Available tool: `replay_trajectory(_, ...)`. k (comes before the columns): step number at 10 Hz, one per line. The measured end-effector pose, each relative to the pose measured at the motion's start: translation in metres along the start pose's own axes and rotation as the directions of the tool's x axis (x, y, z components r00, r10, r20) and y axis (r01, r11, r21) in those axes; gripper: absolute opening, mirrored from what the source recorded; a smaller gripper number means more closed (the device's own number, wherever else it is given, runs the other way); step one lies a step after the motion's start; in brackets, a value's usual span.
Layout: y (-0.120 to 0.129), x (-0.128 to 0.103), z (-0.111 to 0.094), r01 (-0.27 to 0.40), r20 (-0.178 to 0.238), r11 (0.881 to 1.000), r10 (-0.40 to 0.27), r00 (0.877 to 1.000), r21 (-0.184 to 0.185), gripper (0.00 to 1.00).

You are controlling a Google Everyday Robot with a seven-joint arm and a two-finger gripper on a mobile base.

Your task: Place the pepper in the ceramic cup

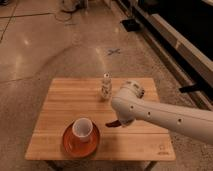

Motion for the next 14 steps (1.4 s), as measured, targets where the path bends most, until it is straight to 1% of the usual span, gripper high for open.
replay_trajectory(2, -0.009, 0.016, -0.014, 0.027, 0.024, 1.0, -0.027, 0.999, -0.015, 0.0)
replay_trajectory(4, -0.013, 0.042, -0.023, 0.065, 0.047, 0.998, -0.064, 0.997, -0.022, 0.0)
replay_trajectory(7, -0.006, 0.074, -0.025, 0.114, 0.069, 0.993, -0.112, 0.991, -0.028, 0.0)
replay_trajectory(9, 0.007, 0.094, -0.028, 0.144, 0.077, 0.989, -0.14, 0.987, -0.04, 0.0)
replay_trajectory(12, 0.024, 0.108, -0.038, 0.167, 0.083, 0.984, -0.162, 0.983, -0.063, 0.0)
replay_trajectory(14, 0.03, 0.112, -0.041, 0.178, 0.09, 0.981, -0.171, 0.981, -0.074, 0.0)
